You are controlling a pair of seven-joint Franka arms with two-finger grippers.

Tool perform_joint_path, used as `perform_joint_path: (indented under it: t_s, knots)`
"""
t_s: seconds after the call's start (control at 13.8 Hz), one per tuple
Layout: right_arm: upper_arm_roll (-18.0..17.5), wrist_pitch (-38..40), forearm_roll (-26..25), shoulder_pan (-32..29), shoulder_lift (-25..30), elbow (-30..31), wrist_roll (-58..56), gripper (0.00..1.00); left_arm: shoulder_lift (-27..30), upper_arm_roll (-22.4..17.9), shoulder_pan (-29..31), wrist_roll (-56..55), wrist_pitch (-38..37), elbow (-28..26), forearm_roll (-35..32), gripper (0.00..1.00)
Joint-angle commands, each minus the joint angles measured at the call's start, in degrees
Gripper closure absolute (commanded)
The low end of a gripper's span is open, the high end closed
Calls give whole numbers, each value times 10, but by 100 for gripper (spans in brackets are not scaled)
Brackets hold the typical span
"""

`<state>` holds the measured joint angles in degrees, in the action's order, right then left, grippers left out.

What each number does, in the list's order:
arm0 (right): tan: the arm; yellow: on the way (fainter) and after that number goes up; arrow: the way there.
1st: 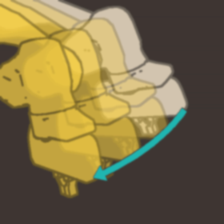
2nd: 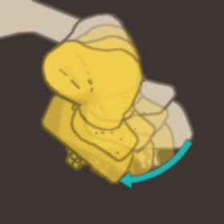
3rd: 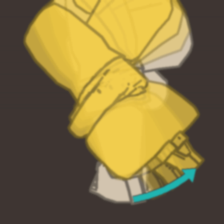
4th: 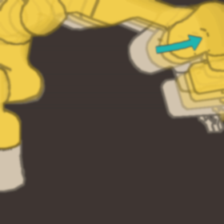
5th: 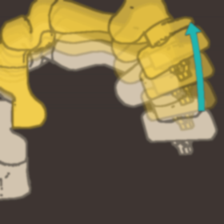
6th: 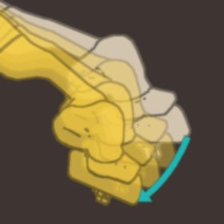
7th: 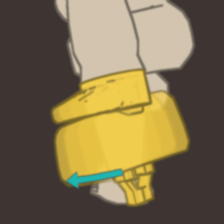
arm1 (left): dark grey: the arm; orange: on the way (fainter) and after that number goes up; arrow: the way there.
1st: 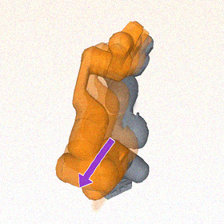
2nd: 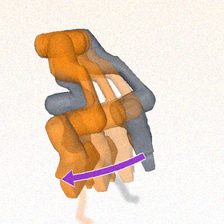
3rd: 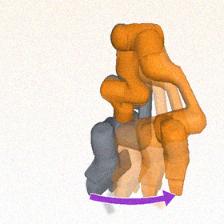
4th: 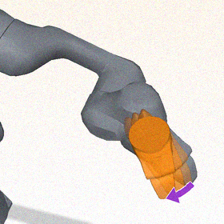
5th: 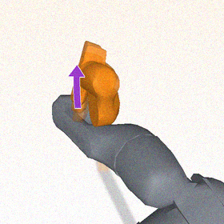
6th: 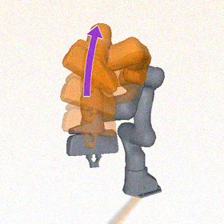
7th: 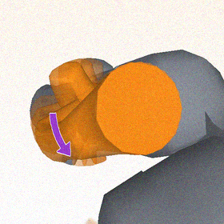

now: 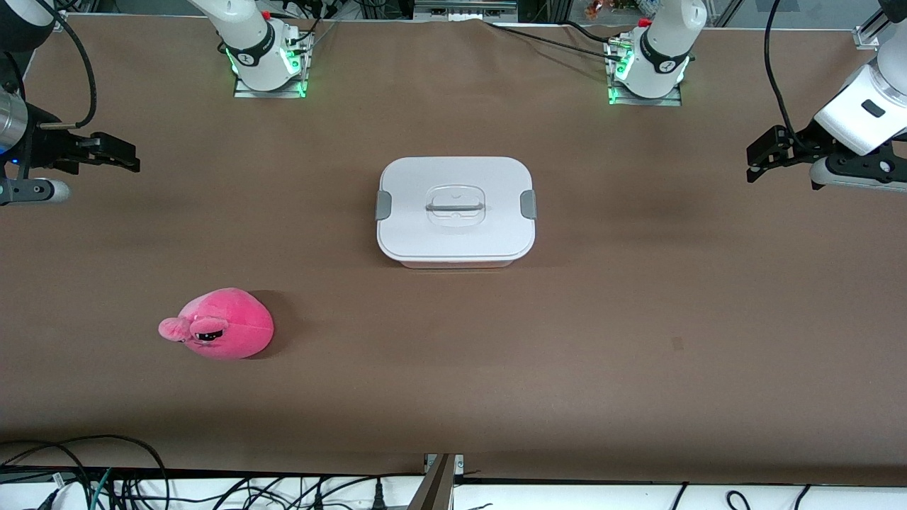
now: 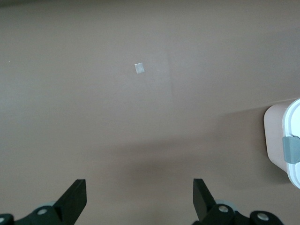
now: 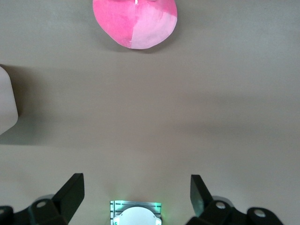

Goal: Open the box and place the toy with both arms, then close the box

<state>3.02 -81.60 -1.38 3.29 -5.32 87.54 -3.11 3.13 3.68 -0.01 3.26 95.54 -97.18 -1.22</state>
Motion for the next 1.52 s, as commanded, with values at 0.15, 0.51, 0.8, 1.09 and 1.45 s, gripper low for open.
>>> perform_joint_path:
  t_s: [0.15,0.51,0.8,1.09,1.45]
  knots:
    - [-1,3,-7,-9,0,-7,6,0,-3,-1,2,2,-11,12,9,0]
    - [-1,-8,-6,-10,-21,-6,0,0,-20,9,-9,-2,-12,16,10,0]
    - [-2,-52,-13,-6,-91,-6,6,0,-50,71,-15,1,-17,20,11,0]
    - [-2,-164,-6,-6,-163,-2,9,0,-122,183,-16,97,-15,47,8,0]
    - [-5,-243,-4,2,-213,21,10,0,-284,275,-30,210,-10,155,8,0]
